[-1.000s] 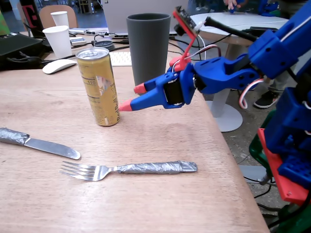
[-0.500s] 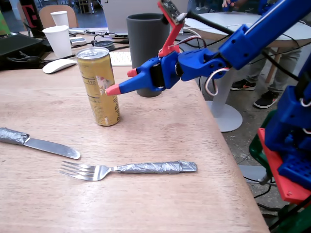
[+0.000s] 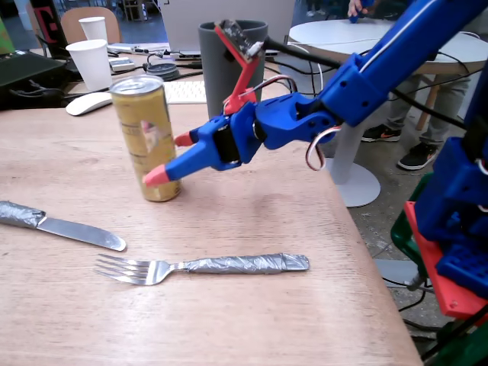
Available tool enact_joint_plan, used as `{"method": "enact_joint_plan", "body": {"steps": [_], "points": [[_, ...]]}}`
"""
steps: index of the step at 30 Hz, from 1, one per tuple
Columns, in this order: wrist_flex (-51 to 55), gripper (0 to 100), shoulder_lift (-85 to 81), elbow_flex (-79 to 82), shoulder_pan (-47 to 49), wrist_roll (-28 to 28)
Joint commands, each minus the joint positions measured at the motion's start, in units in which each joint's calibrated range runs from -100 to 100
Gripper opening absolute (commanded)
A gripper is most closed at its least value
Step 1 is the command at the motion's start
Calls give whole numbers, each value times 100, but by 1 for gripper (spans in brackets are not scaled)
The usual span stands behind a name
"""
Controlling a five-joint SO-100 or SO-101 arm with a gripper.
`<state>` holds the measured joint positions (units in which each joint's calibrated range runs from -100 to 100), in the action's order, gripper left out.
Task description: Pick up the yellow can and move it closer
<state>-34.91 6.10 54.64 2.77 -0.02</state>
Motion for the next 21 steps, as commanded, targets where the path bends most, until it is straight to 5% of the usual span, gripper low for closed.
{"method": "enact_joint_plan", "body": {"steps": [1, 21], "points": [[-97, 52, 317, -1033, 95, 0], [-97, 52, 2426, -3987, -74, 0]]}}
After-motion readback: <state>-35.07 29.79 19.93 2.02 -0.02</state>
